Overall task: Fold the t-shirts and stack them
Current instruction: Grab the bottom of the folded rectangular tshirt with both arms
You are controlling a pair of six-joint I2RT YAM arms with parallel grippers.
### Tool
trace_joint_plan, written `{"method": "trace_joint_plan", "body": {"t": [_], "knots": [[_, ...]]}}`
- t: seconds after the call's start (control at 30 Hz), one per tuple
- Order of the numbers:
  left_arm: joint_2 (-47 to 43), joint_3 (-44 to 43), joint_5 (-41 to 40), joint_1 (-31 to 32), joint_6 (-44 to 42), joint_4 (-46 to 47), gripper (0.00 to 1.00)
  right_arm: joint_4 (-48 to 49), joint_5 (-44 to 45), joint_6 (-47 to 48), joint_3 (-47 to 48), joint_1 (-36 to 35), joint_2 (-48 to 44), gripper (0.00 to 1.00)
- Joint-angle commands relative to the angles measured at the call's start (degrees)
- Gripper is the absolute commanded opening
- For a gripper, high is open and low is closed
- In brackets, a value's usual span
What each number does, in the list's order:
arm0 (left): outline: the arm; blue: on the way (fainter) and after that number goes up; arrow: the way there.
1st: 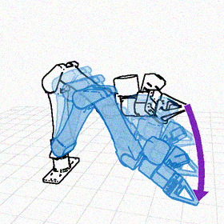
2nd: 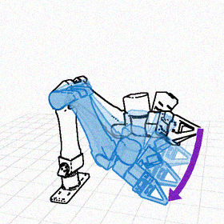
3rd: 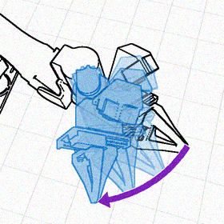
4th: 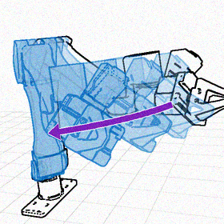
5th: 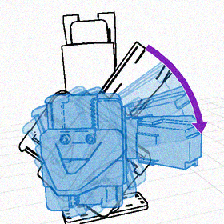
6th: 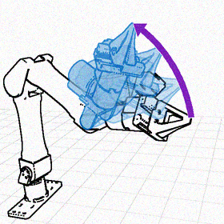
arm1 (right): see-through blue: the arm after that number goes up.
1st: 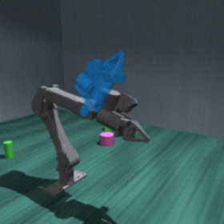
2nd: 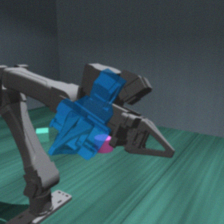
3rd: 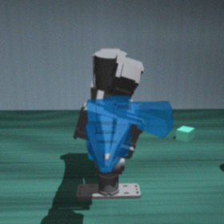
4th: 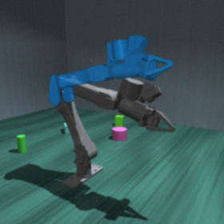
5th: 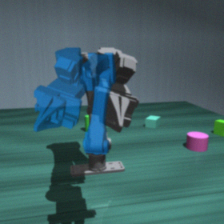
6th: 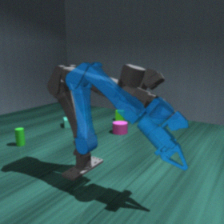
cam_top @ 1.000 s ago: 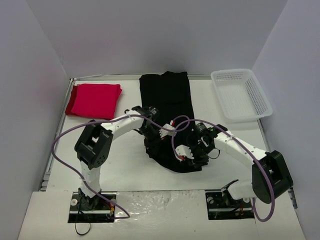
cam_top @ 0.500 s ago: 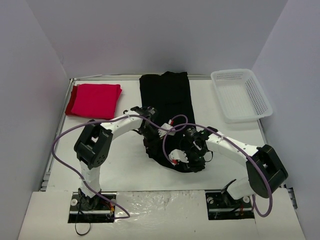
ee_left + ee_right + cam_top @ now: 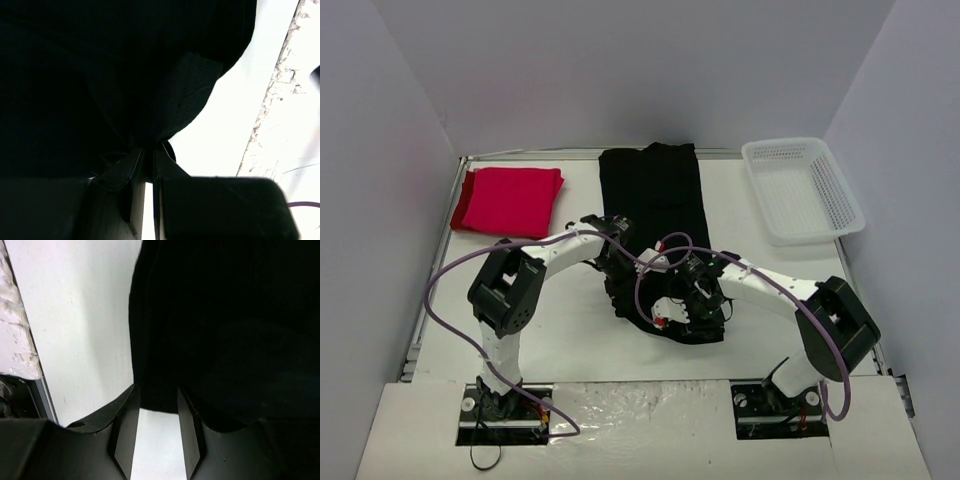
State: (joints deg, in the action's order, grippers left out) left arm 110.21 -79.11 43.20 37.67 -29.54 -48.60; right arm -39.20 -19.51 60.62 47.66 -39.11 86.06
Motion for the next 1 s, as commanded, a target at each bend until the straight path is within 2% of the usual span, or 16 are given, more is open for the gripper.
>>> {"method": "trace_joint_plan", "body": {"t": [0.0,0.37,0.4,0.47,0.53,0.73,0.97], "knots": [[-3.08,-0.43,0.13,-0.23,-0.43,-0.27,0.02,-3.42,1.58,-2.61,2.26,-2.02,2.70,0.32],[-2.37,-0.87,-0.31,-0.32,0.10,-0.36,0.02,-2.29,0.61,-5.51,3.14,-5.36,9.91,0.26],[-2.28,-0.78,-0.22,-0.32,0.18,-0.36,0.02,-1.85,0.78,-5.77,3.14,-5.45,10.09,0.19],[-2.28,-0.69,0.04,-0.32,0.45,-0.18,0.02,-1.14,1.75,-7.09,3.05,-5.80,10.70,0.14],[-2.37,-0.96,0.04,-0.32,0.45,-0.35,0.02,-0.71,2.54,-7.97,2.97,-6.24,11.23,0.00],[-2.99,-1.13,-0.22,-0.67,0.01,-0.80,0.02,-0.53,3.07,-9.20,2.70,-6.24,9.57,0.00],[-5.97,-0.70,-1.98,-0.85,-1.04,-1.50,0.02,-3.50,0.53,-8.68,4.89,-3.61,1.84,0.00]]}}
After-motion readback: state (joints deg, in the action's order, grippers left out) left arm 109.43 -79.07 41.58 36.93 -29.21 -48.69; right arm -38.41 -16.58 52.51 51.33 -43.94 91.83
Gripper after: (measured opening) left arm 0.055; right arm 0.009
